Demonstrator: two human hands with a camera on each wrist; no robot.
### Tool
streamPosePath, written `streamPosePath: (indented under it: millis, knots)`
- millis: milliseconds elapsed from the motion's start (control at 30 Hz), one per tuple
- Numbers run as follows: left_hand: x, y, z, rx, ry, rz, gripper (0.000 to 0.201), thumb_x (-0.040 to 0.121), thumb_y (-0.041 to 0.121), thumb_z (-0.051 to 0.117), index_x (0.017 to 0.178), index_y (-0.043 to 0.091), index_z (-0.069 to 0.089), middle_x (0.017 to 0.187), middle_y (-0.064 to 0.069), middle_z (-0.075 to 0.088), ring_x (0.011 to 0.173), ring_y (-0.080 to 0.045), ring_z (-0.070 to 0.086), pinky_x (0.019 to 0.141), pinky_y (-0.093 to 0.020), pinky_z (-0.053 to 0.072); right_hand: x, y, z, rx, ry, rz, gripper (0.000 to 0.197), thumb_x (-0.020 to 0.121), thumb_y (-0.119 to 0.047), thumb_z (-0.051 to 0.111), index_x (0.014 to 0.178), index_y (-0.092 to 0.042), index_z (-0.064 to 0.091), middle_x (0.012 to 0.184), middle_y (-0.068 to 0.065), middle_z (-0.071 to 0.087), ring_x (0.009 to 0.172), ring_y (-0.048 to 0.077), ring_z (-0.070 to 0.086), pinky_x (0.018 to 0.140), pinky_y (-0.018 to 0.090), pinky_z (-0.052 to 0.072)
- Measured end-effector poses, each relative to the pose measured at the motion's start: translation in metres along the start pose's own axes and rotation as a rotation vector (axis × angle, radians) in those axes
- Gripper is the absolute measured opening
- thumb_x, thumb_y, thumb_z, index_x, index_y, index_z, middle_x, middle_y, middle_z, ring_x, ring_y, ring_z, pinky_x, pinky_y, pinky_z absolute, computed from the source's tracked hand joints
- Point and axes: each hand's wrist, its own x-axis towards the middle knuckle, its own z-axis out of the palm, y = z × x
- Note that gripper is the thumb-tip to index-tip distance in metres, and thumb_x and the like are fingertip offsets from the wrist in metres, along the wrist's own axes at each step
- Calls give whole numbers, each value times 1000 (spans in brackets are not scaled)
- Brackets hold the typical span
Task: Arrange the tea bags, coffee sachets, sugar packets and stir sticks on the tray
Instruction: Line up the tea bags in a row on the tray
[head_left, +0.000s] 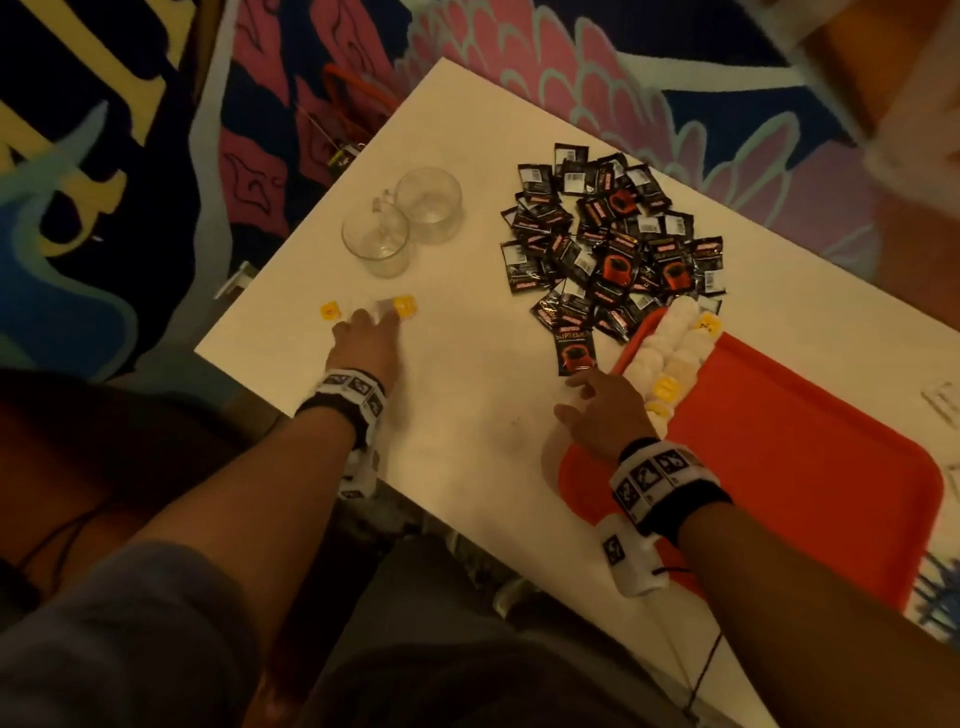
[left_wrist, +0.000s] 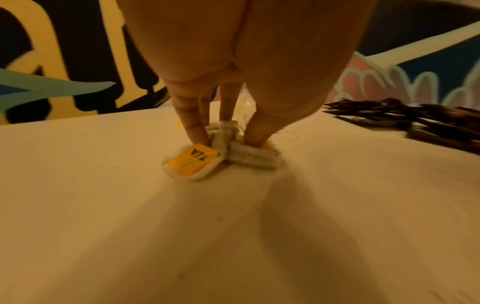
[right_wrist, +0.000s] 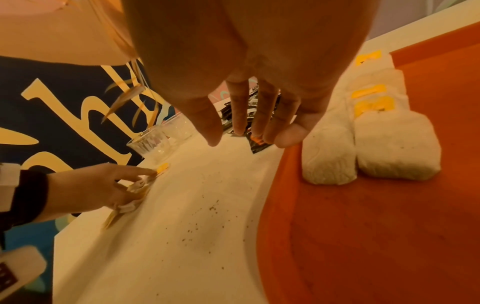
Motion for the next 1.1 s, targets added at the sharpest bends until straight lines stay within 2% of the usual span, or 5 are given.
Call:
streamPosePath:
  millis: [300, 500, 667, 900, 1100]
  knots:
    - [-48, 55, 16, -191, -76, 285, 60, 90, 10, 62, 146, 22, 45, 144, -13, 38, 129, -36, 36, 100, -48, 44, 0, -19, 21, 2, -57, -58, 29, 90, -28, 66, 118, -21, 58, 113, -1, 56, 101, 13, 50, 88, 27, 41]
    - [-42, 25, 1, -403, 180, 67, 55, 94, 31, 59, 146, 18, 45, 149, -10, 34, 134, -32, 32, 102, -49, 45, 10, -30, 30, 14, -71, -60, 28, 90, -26, 67, 116, -22, 59, 111, -1, 57, 101, 15, 55, 84, 27, 43]
    - [-29, 20, 5, -207, -163, 183, 107, 74, 64, 75, 156, 42, 10, 162, -5, 0, 144, -34, 12, 114, -51, 34, 13, -38, 39, 3, -95, -50, 29, 90, -28, 66, 117, -23, 59, 113, 0, 57, 102, 17, 55, 90, 31, 47]
    - [-15, 52, 19, 39, -185, 555, 58, 94, 29, 64, 148, 32, 42, 156, -7, 27, 135, -36, 27, 111, -47, 35, 0, -29, 42, 36, -84, -32, 27, 89, -28, 67, 115, -24, 60, 107, -2, 59, 98, 17, 58, 90, 34, 49]
    - [-12, 61, 23, -55, -124, 603, 29, 99, 14, 48, 124, 14, 62, 129, -9, 55, 115, -33, 47, 97, -36, 36, -16, -24, 33, 164, -30, -9, 25, 90, -25, 68, 114, -22, 62, 100, -3, 62, 94, 16, 60, 84, 30, 50]
